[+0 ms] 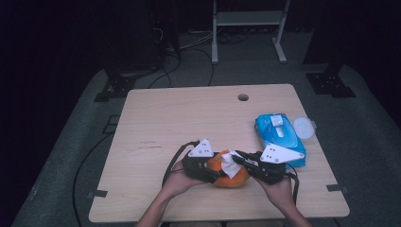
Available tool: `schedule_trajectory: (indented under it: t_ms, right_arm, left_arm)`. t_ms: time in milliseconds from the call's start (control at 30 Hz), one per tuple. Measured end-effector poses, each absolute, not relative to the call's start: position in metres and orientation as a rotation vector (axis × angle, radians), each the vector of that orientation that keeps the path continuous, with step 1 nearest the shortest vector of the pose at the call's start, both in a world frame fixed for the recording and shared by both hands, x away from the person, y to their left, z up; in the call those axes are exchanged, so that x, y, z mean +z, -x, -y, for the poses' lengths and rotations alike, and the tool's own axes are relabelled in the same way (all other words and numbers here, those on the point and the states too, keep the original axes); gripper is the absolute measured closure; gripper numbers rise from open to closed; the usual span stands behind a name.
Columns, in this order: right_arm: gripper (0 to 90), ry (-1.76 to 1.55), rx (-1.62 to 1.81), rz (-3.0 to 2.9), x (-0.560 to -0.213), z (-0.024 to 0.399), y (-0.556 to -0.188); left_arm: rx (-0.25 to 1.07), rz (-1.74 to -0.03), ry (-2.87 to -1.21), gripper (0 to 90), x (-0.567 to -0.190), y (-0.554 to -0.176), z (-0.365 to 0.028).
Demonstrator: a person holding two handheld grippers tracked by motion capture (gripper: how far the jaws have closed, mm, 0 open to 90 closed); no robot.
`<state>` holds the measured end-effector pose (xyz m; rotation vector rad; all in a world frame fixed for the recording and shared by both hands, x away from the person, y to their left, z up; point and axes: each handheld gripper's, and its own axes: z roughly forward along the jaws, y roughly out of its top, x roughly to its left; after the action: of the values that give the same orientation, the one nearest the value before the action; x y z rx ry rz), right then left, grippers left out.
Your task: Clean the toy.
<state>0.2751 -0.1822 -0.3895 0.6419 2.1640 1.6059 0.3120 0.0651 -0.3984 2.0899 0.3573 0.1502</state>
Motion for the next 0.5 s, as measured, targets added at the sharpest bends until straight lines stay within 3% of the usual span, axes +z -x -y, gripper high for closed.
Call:
schedule_trajectory:
  t_ms: [133,367,500]
  right_arm:
    - [80.3,-0.723,1.617,-2.184,-0.399,0.192,-0.285]
    - [80.3,-0.807,1.592,-2.231,-0.418,0.197,-0.291]
    - [80.3,-0.824,1.579,-2.231,-0.421,0.203,-0.291]
  left_arm:
    - [0.166,-0.368,-2.138,32.3,-0.407,-0.313,-0.064]
    - [0.067,-0.417,-2.102,5.7,-0.421,-0.326,-0.072]
    - [-0.028,-0.428,-2.127,3.8,-0.432,-0.332,-0.076]
